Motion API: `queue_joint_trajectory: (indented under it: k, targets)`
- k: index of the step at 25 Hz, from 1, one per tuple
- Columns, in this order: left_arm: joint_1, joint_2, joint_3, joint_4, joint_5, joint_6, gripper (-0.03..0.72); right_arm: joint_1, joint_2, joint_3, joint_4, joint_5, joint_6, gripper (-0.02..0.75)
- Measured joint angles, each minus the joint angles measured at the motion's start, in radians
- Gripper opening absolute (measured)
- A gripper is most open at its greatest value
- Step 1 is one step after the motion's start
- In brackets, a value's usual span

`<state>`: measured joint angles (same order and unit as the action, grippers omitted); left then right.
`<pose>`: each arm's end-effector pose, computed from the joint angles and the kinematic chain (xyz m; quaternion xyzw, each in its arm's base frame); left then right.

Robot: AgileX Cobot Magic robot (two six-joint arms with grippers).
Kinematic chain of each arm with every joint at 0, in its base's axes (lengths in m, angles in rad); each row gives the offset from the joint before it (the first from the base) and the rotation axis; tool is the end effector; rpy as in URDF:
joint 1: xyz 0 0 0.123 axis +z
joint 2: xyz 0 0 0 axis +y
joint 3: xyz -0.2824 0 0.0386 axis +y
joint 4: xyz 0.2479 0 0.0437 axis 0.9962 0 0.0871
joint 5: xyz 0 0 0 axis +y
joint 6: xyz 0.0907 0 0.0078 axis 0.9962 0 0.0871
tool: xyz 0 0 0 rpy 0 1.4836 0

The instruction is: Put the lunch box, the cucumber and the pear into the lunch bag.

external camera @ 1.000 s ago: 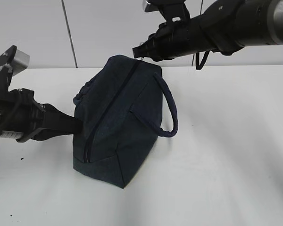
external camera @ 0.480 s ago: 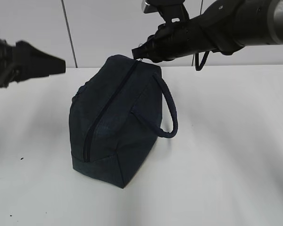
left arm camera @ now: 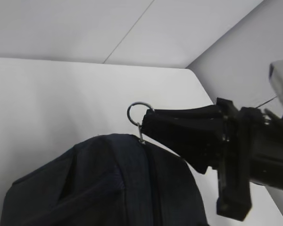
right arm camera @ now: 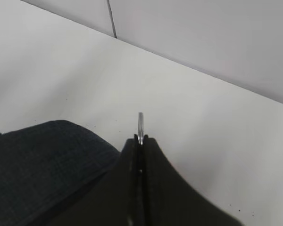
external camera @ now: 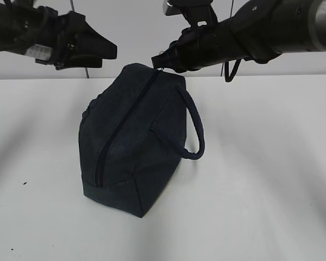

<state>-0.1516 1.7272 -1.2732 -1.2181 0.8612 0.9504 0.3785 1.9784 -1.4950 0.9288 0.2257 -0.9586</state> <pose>0.3567 -0.1201 0.2830 0.1733 0.8421 -0.3982 0.3199 0.4254 0.1868 0.2449 -0.2242 0.8364 0.1597 0.4739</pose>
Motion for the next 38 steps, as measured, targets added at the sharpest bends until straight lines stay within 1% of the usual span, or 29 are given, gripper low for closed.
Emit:
queue_joint_trajectory:
  k: [10, 13, 15, 20, 23, 25, 27, 29, 31, 34, 38]
  targets:
    - [-0.061, 0.086, -0.021, 0.003, -0.079, -0.001, 0.354, 0.000, 0.000, 0.000, 0.006, 0.000, -0.001, 0.006]
    - [-0.069, 0.097, -0.021, 0.004, -0.110, -0.001, 0.336, 0.000, 0.000, 0.000, 0.010, 0.000, -0.001, 0.006]
    - [-0.074, 0.107, -0.023, 0.004, -0.123, -0.001, 0.295, 0.000, 0.000, 0.000, 0.012, 0.002, -0.001, 0.006]
    - [-0.092, 0.134, -0.039, 0.004, -0.127, -0.002, 0.167, 0.000, 0.000, 0.000, 0.027, 0.002, -0.001, 0.006]
    - [-0.102, 0.145, -0.040, 0.004, -0.127, -0.002, 0.033, 0.000, 0.000, 0.000, 0.036, 0.004, -0.001, 0.006]
    - [-0.102, 0.145, -0.040, 0.005, -0.127, -0.002, 0.003, 0.000, 0.000, 0.000, 0.041, 0.004, -0.001, 0.006]
    - [-0.102, 0.145, -0.040, 0.006, -0.127, -0.002, -0.004, -0.004, 0.000, 0.000, 0.043, 0.004, -0.001, 0.006]
    - [-0.102, 0.144, -0.040, 0.008, -0.127, -0.002, -0.006, -0.015, 0.001, 0.000, 0.071, 0.004, -0.001, 0.006]
    - [-0.102, 0.136, -0.040, 0.020, -0.127, -0.003, -0.006, -0.038, 0.005, 0.000, 0.103, 0.006, -0.001, 0.006]
    - [-0.102, 0.103, -0.040, 0.054, -0.128, -0.003, -0.006, -0.073, 0.030, 0.000, 0.146, 0.051, -0.001, 0.006]
    - [-0.109, 0.066, -0.038, 0.086, -0.123, -0.003, -0.006, -0.106, 0.073, -0.002, 0.243, 0.091, -0.001, 0.006]
